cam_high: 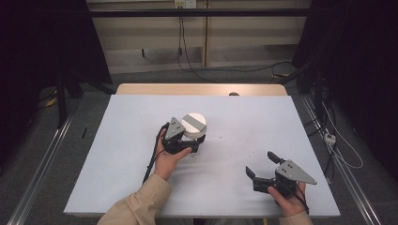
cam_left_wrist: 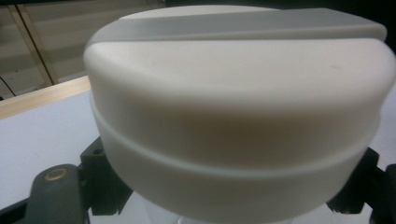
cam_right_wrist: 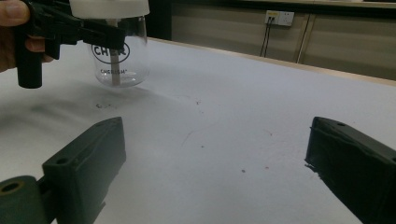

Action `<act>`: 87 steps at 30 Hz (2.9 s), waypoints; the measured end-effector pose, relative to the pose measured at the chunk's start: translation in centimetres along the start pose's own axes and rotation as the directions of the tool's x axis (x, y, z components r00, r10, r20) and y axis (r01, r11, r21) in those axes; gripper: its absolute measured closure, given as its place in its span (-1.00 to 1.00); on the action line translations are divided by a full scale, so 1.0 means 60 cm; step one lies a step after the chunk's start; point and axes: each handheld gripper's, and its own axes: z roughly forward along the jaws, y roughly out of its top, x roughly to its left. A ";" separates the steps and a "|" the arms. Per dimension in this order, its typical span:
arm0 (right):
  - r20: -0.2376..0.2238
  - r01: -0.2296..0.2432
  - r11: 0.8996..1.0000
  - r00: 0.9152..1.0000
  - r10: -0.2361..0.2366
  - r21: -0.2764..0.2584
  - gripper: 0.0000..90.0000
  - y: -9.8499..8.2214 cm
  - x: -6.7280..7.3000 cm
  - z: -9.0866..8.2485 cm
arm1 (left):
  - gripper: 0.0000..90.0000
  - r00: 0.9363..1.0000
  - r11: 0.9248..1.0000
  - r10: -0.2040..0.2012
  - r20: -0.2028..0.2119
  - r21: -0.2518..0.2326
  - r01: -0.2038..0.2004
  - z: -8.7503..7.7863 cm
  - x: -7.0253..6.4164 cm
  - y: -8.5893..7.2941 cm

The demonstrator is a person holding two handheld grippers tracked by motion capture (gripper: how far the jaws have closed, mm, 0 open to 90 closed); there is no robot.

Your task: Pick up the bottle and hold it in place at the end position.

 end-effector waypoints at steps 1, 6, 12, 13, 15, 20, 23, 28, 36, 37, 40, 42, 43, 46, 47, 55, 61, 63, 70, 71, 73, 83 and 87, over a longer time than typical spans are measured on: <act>0.000 -0.001 1.000 1.000 0.001 0.000 -0.90 0.000 0.000 0.000 | -0.59 1.000 1.000 0.004 -0.005 0.004 -0.004 0.001 0.001 0.000; 0.002 -0.002 1.000 1.000 0.002 0.000 -0.90 0.000 0.000 0.001 | -0.59 1.000 1.000 -0.004 -0.002 0.004 0.004 0.007 0.002 0.000; -0.002 -0.001 1.000 1.000 0.001 -0.001 -0.90 0.001 0.001 0.001 | -0.59 1.000 1.000 0.005 0.002 0.009 -0.005 0.017 0.004 0.010; -0.002 0.000 1.000 1.000 0.000 -0.002 -0.90 0.001 0.000 0.001 | -0.59 1.000 1.000 0.001 0.000 0.008 -0.001 0.018 0.004 0.010; -0.001 -0.001 1.000 1.000 0.001 -0.001 -0.90 0.001 0.000 0.001 | -0.59 1.000 1.000 -0.003 0.002 0.011 0.003 0.021 0.005 0.009; -0.004 -0.001 1.000 1.000 0.001 0.000 -0.90 0.001 0.001 0.001 | -0.59 1.000 1.000 -0.008 -0.004 0.027 0.008 0.029 0.008 0.002; -0.005 0.001 1.000 1.000 -0.001 -0.001 -0.90 0.002 0.001 0.002 | -0.59 1.000 1.000 -0.002 -0.005 0.026 0.002 0.032 0.009 0.001; -0.006 -0.001 1.000 1.000 0.001 -0.002 -0.90 0.002 0.001 0.002 | -0.59 1.000 1.000 -0.016 -0.018 0.023 0.016 0.036 0.015 -0.002; -0.004 -0.001 1.000 1.000 0.001 0.000 -0.90 0.002 0.001 0.003 | -0.59 1.000 1.000 0.002 -0.022 0.031 -0.001 0.046 0.014 0.009; -0.005 -0.002 1.000 1.000 0.002 0.000 -0.90 0.002 0.001 0.002 | -0.59 1.000 1.000 -0.007 -0.027 0.028 0.008 0.047 0.014 0.010; -0.006 0.000 1.000 1.000 0.000 -0.001 -0.90 0.002 0.001 0.002 | -0.59 0.999 0.999 0.003 -0.037 0.035 -0.002 0.051 0.014 0.008; -0.005 0.001 1.000 1.000 -0.001 -0.003 -0.90 0.002 0.001 0.002 | -0.59 0.999 0.999 0.003 -0.038 0.038 -0.002 0.054 0.014 0.005; -0.005 -0.001 1.000 1.000 0.001 -0.003 -0.90 0.002 0.000 0.002 | -0.59 0.999 0.999 -0.001 -0.041 0.041 0.003 0.055 0.014 0.004; -0.004 -0.002 1.000 1.000 0.002 -0.003 -0.90 0.003 0.001 0.002 | -0.59 0.999 0.999 0.000 -0.044 0.037 0.002 0.058 0.013 0.004; -0.005 0.002 1.000 1.000 -0.002 -0.004 -0.90 0.003 0.001 0.002 | -0.59 0.999 0.999 -0.003 -0.042 0.039 0.005 0.060 0.012 0.003; -0.004 0.000 1.000 1.000 0.000 -0.006 -0.90 0.004 0.000 0.002 | -0.59 0.999 0.999 0.005 -0.046 0.038 -0.003 0.066 0.009 0.002; -0.003 -0.001 1.000 1.000 0.001 -0.003 -0.90 0.004 0.001 0.003 | -0.59 0.999 0.999 -0.003 -0.052 0.042 0.006 0.068 0.013 -0.001; -0.005 0.001 1.000 1.000 -0.001 -0.003 -0.90 0.003 0.000 0.003 | -0.59 0.999 0.999 -0.001 -0.051 0.041 0.003 0.068 0.015 -0.003; -0.006 0.000 1.000 1.000 0.000 -0.003 -0.90 0.004 0.000 0.004 | -0.59 0.999 0.999 0.003 -0.052 0.042 -0.001 0.070 0.013 -0.003; -0.006 0.001 1.000 1.000 -0.001 -0.002 -0.90 0.004 0.000 0.004 | -0.59 0.999 0.999 -0.002 -0.051 0.044 0.004 0.071 0.012 -0.004; -0.008 0.001 1.000 1.000 -0.001 -0.002 -0.90 0.003 0.000 0.004 | -0.59 0.998 0.999 0.000 -0.056 0.041 0.002 0.072 0.012 -0.004; -0.021 0.007 1.000 1.000 -0.007 0.010 -0.90 0.006 0.004 0.010 | -0.59 0.998 0.999 0.027 -0.054 0.030 -0.025 0.073 0.011 -0.008; -0.037 0.006 1.000 0.999 -0.005 0.026 -0.91 0.010 0.008 0.017 | -0.59 0.997 0.999 0.038 -0.061 0.032 -0.036 0.074 0.007 -0.007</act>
